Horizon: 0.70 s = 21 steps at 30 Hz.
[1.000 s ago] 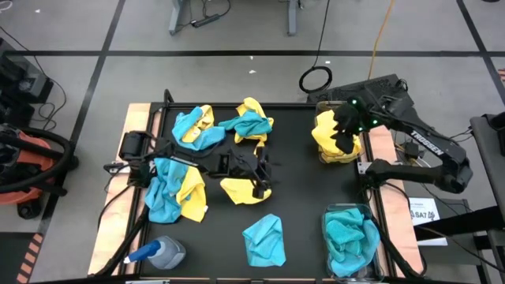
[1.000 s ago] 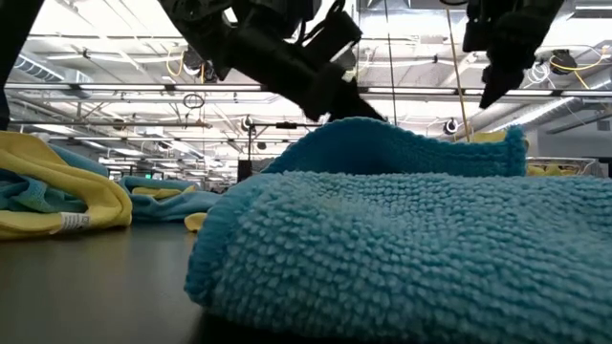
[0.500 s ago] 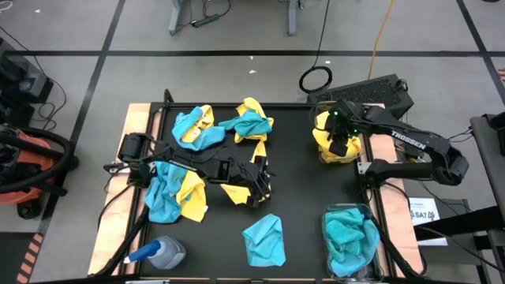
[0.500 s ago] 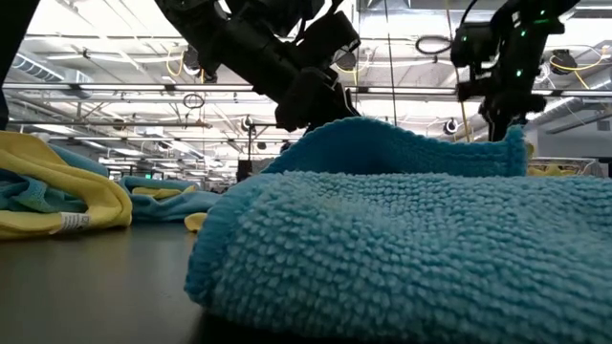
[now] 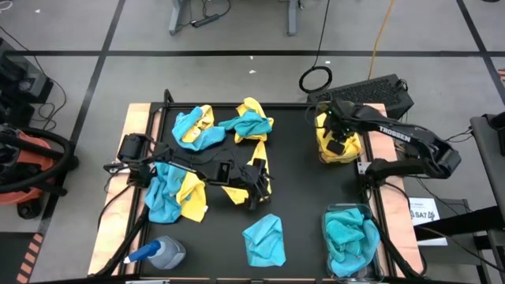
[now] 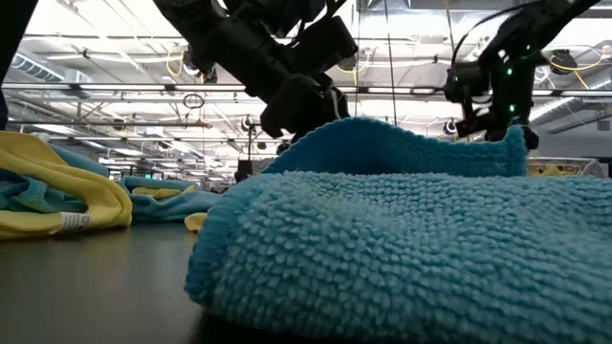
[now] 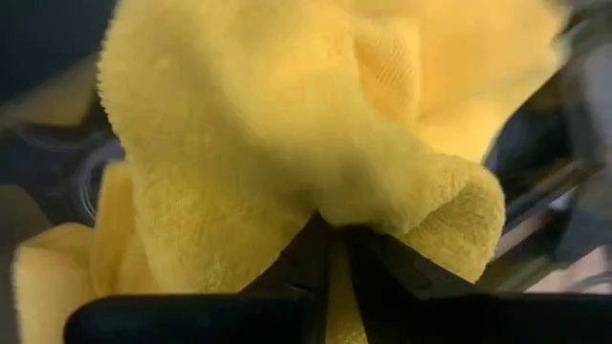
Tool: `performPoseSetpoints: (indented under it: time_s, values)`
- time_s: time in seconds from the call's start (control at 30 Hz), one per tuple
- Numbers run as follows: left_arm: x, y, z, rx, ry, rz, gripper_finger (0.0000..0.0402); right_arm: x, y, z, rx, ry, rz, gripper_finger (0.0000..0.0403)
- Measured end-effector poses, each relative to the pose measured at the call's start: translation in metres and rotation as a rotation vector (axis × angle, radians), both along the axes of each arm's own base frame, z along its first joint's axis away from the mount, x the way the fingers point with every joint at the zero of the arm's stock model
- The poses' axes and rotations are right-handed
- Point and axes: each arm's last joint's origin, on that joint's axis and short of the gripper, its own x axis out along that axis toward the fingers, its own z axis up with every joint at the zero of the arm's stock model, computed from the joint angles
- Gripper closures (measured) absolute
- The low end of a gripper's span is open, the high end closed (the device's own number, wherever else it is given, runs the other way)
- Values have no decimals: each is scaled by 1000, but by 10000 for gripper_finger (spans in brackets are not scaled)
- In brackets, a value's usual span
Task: Sort microfiber towel by color & place in baskets
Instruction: Put the yellow towel into the top transparent bin
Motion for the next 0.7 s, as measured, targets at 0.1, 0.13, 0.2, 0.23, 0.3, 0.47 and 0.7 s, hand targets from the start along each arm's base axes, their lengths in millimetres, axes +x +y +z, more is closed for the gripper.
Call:
performPoseSetpoints:
  time_s: [0.1,0.13,0.2,0.23,0.3,0.47,0.7]
  values:
    - [-1,-4,-1,1,9,-11,119,-1,-3,-14,45,-2,-20,371]
    - [-1,-5,-1,1,10,-14,119,-1,-4,-19,68,-16,-22,371]
    - [-2,-8,-1,1,10,-20,119,-2,-5,-27,97,-19,-28,371]
    - [-2,-9,-1,2,12,-24,119,-2,-6,-31,110,-8,-32,371]
    - [-4,-10,1,8,29,-23,119,-1,-8,-35,125,7,-36,371]
    - [-16,-6,8,61,110,31,119,0,-9,-38,135,18,-37,371]
    - [-31,-3,13,42,224,76,119,-2,-5,-28,142,-35,-17,353]
